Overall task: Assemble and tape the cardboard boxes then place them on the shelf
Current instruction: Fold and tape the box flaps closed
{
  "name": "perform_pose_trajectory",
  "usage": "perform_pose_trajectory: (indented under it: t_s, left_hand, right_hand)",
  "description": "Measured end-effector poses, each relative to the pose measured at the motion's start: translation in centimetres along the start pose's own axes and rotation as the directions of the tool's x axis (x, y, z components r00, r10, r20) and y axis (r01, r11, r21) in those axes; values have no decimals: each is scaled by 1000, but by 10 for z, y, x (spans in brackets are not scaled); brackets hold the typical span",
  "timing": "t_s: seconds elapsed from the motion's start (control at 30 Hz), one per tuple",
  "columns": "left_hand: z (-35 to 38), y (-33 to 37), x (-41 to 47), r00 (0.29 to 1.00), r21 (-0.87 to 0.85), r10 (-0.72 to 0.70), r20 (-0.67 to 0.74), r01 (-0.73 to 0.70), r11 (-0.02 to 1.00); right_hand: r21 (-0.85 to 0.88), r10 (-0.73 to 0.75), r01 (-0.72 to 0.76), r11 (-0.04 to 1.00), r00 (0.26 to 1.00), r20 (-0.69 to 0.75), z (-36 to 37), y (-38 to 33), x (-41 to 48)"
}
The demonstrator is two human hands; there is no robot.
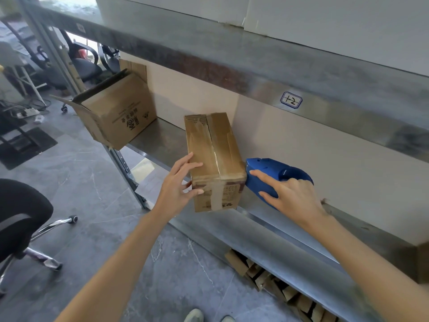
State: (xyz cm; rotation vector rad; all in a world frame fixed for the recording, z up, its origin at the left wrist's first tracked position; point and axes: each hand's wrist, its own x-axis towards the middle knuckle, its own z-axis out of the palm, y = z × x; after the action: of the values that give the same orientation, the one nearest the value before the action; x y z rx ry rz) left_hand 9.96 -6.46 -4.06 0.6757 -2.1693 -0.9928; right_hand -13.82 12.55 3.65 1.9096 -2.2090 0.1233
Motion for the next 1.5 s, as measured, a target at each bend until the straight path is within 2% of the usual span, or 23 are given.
perform_pose_trajectory:
  t_s: [0.1, 0.2, 0.3, 0.4, 0.63, 0.8, 1.07, 1.17, 1.27, 1.37, 1.5]
  left_hand:
    - [1, 0, -2, 1000, -14, -2, 15, 2, 1000]
    - [0, 2, -3, 1000, 12, 4, 23, -5, 1000]
    - [-1, 3, -1, 999, 27, 10, 33, -10, 1000]
    - [0, 2, -2, 1000, 25, 8, 16, -8, 1000]
    - [-1, 3, -3, 1000, -24, 1, 13, -1, 1000]
    - [-1, 3, -3, 1000, -39, -22, 6, 22, 999]
    - [-3, 8, -2, 999, -34, -33, 15, 34, 999]
    - [-5, 7, -1, 1000, 6, -20, 16, 20, 1000]
    - [-7, 8, 1, 999, 134, 32, 27, -36, 990]
    - [-11, 9, 6, 993, 257, 108, 52, -118, 959]
    - [-14, 13, 11, 987, 242, 88, 133, -118, 963]
  right_hand:
    - [-45, 34, -32, 998, 999, 42, 14, 3, 11]
    - [129, 209, -217, 968, 975, 74, 33, 13, 22]
    - [322, 344, -392, 862, 918, 197, 58, 34, 18]
    - [359, 400, -493, 792, 864, 306, 82, 47, 10]
    - [367, 440, -567, 738, 816, 375, 121, 50, -2]
    - [329, 444, -557, 762, 821, 360, 130, 50, -4]
    - [443, 483, -618, 650, 786, 387, 131, 58, -8]
    - [430, 507, -616, 660, 787, 351, 120, 62, -11]
    - [401, 531, -561, 724, 824, 196, 100, 61, -9]
    - [485, 399, -389, 783, 913, 89, 74, 50, 4]
    - [605, 168, -171, 778, 984, 62, 44, 24, 26]
